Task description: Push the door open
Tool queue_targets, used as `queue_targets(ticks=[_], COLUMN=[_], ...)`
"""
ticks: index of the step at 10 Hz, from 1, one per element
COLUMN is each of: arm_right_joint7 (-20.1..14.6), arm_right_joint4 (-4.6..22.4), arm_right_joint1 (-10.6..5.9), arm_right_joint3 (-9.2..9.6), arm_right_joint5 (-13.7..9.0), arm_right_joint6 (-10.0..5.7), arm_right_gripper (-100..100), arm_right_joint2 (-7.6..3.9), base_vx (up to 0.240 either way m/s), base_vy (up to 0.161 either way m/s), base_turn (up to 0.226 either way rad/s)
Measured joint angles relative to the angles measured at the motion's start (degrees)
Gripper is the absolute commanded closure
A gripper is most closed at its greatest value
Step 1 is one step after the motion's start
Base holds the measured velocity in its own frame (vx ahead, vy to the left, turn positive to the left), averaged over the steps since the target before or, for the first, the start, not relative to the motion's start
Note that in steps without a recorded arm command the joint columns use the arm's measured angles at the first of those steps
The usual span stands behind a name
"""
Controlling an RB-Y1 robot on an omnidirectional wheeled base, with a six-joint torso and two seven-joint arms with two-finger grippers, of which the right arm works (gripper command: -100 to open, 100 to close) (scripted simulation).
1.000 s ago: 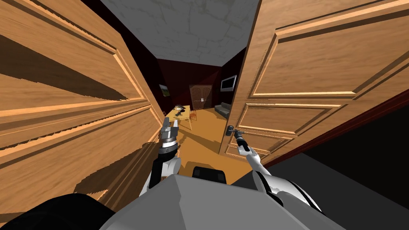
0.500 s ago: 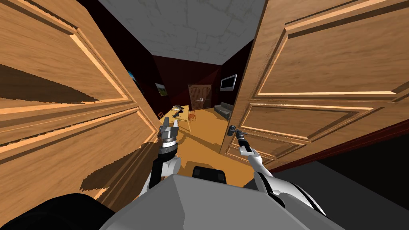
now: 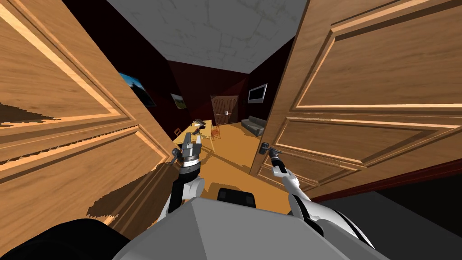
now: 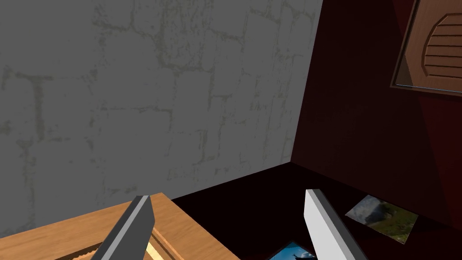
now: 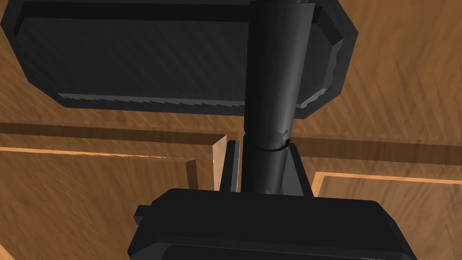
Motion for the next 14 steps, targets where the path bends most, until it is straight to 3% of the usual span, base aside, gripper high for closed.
queue_targets(ticks=[1, 2, 3, 4, 7, 14], arm_right_joint7=[0.1, 0.3, 0.7, 1.0, 2.9, 3.7], arm_right_joint4=[0.0, 1.7, -0.3, -0.5, 3.1, 2.7], arm_right_joint1=[0.09, -0.54, 0.52, 0.74, -0.41, 1.03], arm_right_joint3=[-0.59, -1.29, -2.04, -2.67, -5.27, -8.19], arm_right_joint5=[-0.2, -0.5, -0.8, -1.0, -1.9, -3.0], arm_right_joint6=[0.32, -0.33, 0.47, 0.78, -1.29, -0.56], arm_right_gripper=[100, 100, 100, 100, 100, 100], arm_right_joint2=[-0.30, -0.93, -0.73, -0.82, -1.50, -2.87], base_vx=[0.204, 0.205, 0.198, 0.169, 0.177, 0.140], base_vy=[0.084, 0.074, 0.048, 0.050, 0.093, 0.058], base_turn=[-0.071, -0.069, -0.087, -0.039, -0.082, -0.053])
